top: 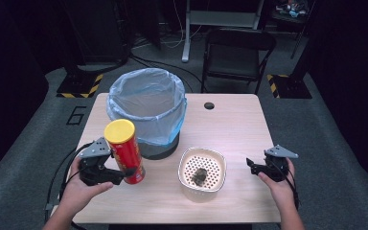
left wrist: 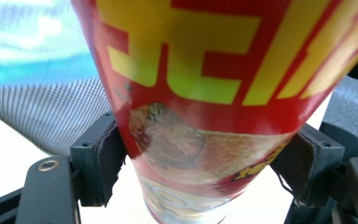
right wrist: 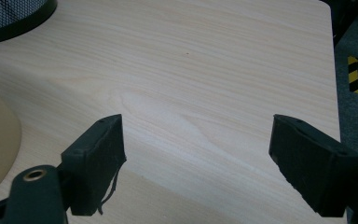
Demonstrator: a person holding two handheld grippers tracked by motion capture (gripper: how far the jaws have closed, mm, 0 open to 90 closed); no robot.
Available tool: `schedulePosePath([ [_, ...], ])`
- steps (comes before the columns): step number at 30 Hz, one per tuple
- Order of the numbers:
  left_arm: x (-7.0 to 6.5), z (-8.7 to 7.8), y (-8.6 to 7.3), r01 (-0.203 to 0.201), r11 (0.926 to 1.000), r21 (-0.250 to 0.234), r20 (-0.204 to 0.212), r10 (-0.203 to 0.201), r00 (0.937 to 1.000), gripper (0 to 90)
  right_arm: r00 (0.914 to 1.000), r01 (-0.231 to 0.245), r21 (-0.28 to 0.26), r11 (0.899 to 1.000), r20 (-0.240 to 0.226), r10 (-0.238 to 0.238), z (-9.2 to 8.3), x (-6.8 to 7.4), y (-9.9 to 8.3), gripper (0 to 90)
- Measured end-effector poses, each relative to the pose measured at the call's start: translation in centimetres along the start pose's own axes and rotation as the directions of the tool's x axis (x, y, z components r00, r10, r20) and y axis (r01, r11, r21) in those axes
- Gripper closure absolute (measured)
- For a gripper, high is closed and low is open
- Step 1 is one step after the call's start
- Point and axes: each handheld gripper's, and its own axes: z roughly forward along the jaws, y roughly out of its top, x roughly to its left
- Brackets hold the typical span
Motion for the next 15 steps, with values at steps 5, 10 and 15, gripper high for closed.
schedulePosePath([
  [5,-0.8,-1.0,2.4,-0.023,0.9997,-0.005,-0.001,0.023,0.9997,24.2,1.0000,0.005,0.010,1.000,-0.006,-0.005,0.2,0.1,-0.1,18.4],
  [10,-1.3,-1.8,4.5,-0.033,0.9995,-0.003,0.010,0.033,0.9994,24.2,1.0000,0.002,0.011,1.000,-0.006,-0.002,0.3,0.1,-0.1,18.5],
  [15,-1.5,-3.1,7.6,-0.036,0.9994,-0.002,0.004,0.036,0.9993,24.2,1.0000,-0.003,0.015,1.000,-0.002,0.003,0.2,0.1,-0.1,18.5],
])
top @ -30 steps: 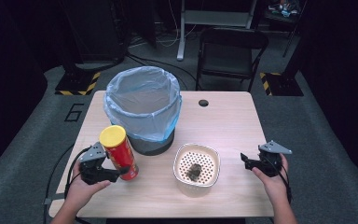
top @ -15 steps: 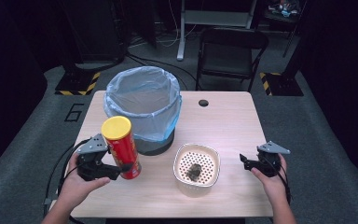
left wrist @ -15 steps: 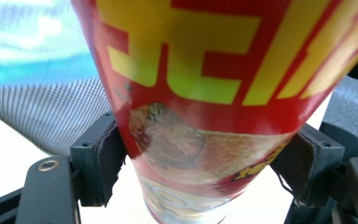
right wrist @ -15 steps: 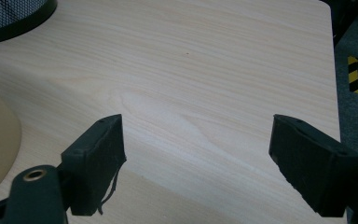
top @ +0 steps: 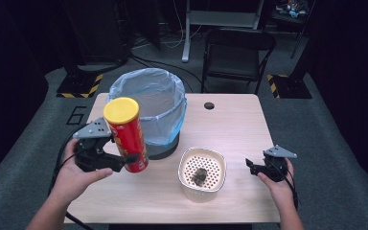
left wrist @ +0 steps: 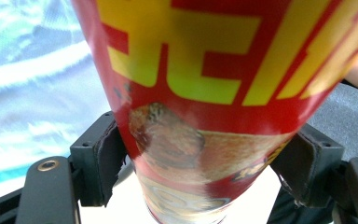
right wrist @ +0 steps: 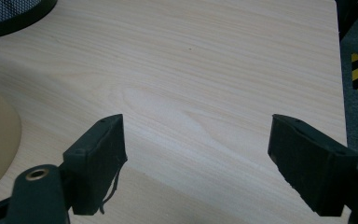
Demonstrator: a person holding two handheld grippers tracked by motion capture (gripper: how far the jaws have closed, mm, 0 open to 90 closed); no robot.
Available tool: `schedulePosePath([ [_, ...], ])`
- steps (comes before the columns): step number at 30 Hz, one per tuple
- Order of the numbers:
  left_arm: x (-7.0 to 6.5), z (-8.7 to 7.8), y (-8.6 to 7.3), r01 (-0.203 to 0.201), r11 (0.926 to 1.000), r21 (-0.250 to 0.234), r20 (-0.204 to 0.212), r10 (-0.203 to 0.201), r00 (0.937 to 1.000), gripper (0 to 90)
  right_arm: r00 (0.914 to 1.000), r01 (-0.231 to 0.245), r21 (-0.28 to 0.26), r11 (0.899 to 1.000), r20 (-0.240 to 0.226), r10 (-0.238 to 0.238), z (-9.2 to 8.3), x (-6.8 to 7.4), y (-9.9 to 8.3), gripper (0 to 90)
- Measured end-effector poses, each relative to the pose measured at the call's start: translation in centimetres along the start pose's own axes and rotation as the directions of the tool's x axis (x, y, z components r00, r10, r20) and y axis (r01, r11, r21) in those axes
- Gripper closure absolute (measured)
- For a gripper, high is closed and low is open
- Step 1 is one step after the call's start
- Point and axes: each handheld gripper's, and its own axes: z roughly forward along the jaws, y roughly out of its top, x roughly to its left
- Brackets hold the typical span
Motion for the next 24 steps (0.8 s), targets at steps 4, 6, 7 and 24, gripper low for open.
schedulePosePath([
  [4,0.1,-0.8,2.2,-0.006,0.9999,-0.012,0.012,0.006,0.9999,24.2,1.0000,-0.001,-0.002,1.000,0.000,0.001,0.0,-0.1,0.0,18.5],
  [6,0.2,-1.2,3.4,-0.018,0.9998,-0.010,-0.005,0.018,0.9998,24.2,1.0000,-0.007,-0.003,1.000,-0.001,0.007,0.0,-0.1,-0.1,18.4],
  [7,0.3,-1.3,3.8,-0.020,0.9998,-0.010,-0.007,0.020,0.9998,24.2,1.0000,-0.003,-0.001,1.000,0.001,0.003,0.0,-0.2,-0.1,18.4],
  [24,3.6,-0.8,10.4,0.023,0.9991,-0.035,-0.088,-0.026,0.9958,24.2,0.9999,-0.010,0.005,1.000,-0.001,0.010,0.2,-0.6,-0.4,18.4],
])
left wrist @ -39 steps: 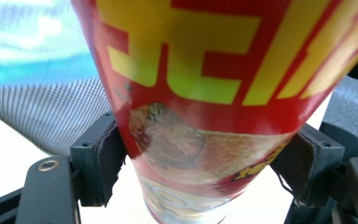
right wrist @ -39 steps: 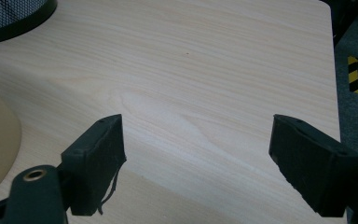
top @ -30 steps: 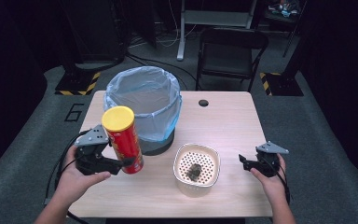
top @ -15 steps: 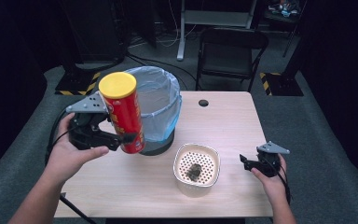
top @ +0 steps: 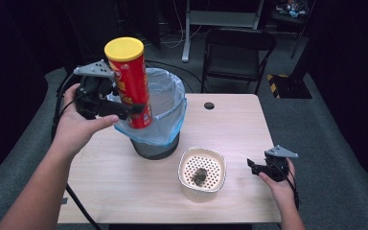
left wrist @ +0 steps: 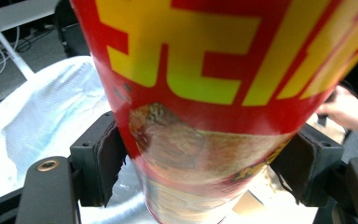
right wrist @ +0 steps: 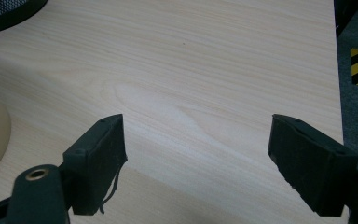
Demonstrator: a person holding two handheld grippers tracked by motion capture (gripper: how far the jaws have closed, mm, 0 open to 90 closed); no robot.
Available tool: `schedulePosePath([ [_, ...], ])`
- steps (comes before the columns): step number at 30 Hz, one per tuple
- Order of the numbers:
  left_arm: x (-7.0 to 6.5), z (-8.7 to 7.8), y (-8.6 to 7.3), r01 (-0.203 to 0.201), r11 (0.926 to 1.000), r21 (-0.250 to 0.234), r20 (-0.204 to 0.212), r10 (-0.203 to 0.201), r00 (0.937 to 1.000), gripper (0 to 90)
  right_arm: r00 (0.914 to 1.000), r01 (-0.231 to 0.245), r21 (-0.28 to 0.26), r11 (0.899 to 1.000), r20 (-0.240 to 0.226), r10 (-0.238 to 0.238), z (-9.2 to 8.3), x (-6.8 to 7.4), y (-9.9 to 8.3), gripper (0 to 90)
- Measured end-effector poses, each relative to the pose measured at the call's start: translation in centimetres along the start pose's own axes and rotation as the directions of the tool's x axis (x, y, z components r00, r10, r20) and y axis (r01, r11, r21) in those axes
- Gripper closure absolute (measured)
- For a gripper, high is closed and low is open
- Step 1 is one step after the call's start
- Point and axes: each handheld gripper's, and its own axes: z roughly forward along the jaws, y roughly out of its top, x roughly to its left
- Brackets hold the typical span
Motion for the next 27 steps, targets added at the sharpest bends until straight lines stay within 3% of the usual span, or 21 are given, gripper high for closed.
schedulePosePath([
  [6,1.8,2.7,0.6,0.028,0.9995,-0.014,-0.031,-0.029,0.9991,24.2,1.0000,0.004,0.005,1.000,0.000,-0.004,0.1,-0.1,-0.1,18.5],
  [14,3.9,6.2,-0.1,0.073,0.9973,-0.007,-0.080,-0.074,0.9940,24.2,1.0000,0.001,0.008,1.000,0.002,-0.001,0.2,-0.3,-0.3,18.4],
  [22,5.0,7.9,-1.2,0.109,0.9939,-0.016,-0.109,-0.110,0.9879,24.2,0.9999,0.015,0.014,1.000,0.001,-0.015,0.4,-0.2,-0.3,18.4],
  [27,5.4,8.6,-1.8,0.110,0.9939,0.001,-0.142,-0.109,0.9839,24.2,0.9998,0.017,0.016,1.000,0.004,-0.017,0.4,-0.1,-0.3,18.5],
])
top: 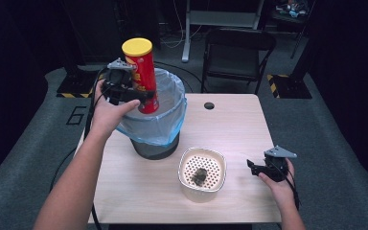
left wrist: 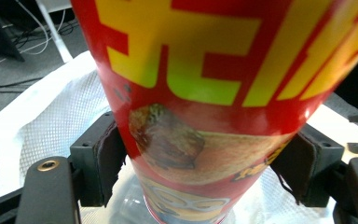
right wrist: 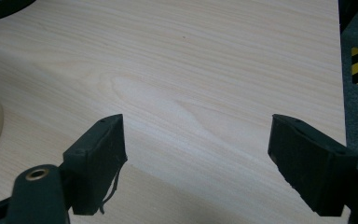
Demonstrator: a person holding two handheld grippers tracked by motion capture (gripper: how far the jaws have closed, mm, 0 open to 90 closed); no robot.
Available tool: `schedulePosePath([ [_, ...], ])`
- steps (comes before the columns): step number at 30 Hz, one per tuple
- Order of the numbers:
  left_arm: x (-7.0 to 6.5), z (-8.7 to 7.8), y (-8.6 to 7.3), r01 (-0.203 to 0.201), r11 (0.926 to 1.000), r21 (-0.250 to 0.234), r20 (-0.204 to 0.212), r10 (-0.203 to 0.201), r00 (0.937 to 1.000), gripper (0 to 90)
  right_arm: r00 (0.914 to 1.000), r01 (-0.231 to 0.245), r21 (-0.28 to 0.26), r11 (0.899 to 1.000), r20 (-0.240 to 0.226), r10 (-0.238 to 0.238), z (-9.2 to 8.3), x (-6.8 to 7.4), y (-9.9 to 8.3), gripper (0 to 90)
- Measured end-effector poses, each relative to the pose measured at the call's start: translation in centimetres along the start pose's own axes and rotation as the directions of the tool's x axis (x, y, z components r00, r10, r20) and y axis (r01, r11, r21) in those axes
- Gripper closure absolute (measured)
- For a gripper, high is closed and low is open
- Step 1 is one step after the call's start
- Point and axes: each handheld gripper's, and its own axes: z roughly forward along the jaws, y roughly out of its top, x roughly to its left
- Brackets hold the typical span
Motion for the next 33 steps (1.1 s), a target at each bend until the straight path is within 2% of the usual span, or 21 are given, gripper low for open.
schedulePosePath([
  [9,0.8,1.3,-0.5,0.023,0.9997,0.011,-0.038,-0.022,0.9990,24.1,1.0000,0.000,0.004,1.000,-0.007,0.000,0.2,0.2,0.0,18.4],
  [12,1.1,1.7,-0.5,0.032,0.9994,0.016,-0.039,-0.031,0.9987,24.2,0.9999,0.010,0.008,1.000,-0.002,-0.010,0.2,0.1,0.0,18.4],
  [14,1.3,1.9,-0.5,0.038,0.9989,0.026,-0.045,-0.037,0.9983,24.1,1.0000,0.000,0.009,1.000,0.006,0.000,0.2,0.2,0.0,18.4],
  [17,1.6,2.3,-0.7,0.036,0.9981,0.049,-0.064,-0.033,0.9974,24.1,0.9999,0.010,0.011,1.000,0.001,-0.010,0.2,0.1,0.0,18.4],
  [19,1.8,2.4,-0.7,0.051,0.9970,0.058,-0.072,-0.047,0.9963,23.8,0.9999,0.014,0.009,1.000,-0.001,-0.014,0.2,0.1,0.0,18.4],
  [21,1.9,2.3,-0.7,0.095,0.9948,0.036,-0.077,-0.093,0.9927,16.1,0.9999,0.008,0.007,1.000,0.007,-0.008,0.2,0.1,0.0,18.4],
  [23,2.0,1.9,-0.7,0.104,0.9944,0.018,-0.090,-0.102,0.9907,11.8,1.0000,0.009,0.004,1.000,-0.003,-0.009,0.2,0.0,0.0,18.4],
  [31,2.0,0.6,-1.4,0.085,0.9963,0.010,-0.079,-0.084,0.9933,13.1,0.9999,0.011,0.009,1.000,-0.002,-0.011,0.1,0.0,0.0,18.4],
  [33,1.8,0.0,-1.6,0.076,0.9970,0.010,-0.065,-0.076,0.9950,13.5,0.9999,0.012,0.002,1.000,0.004,-0.012,0.1,0.1,0.0,18.4],
])
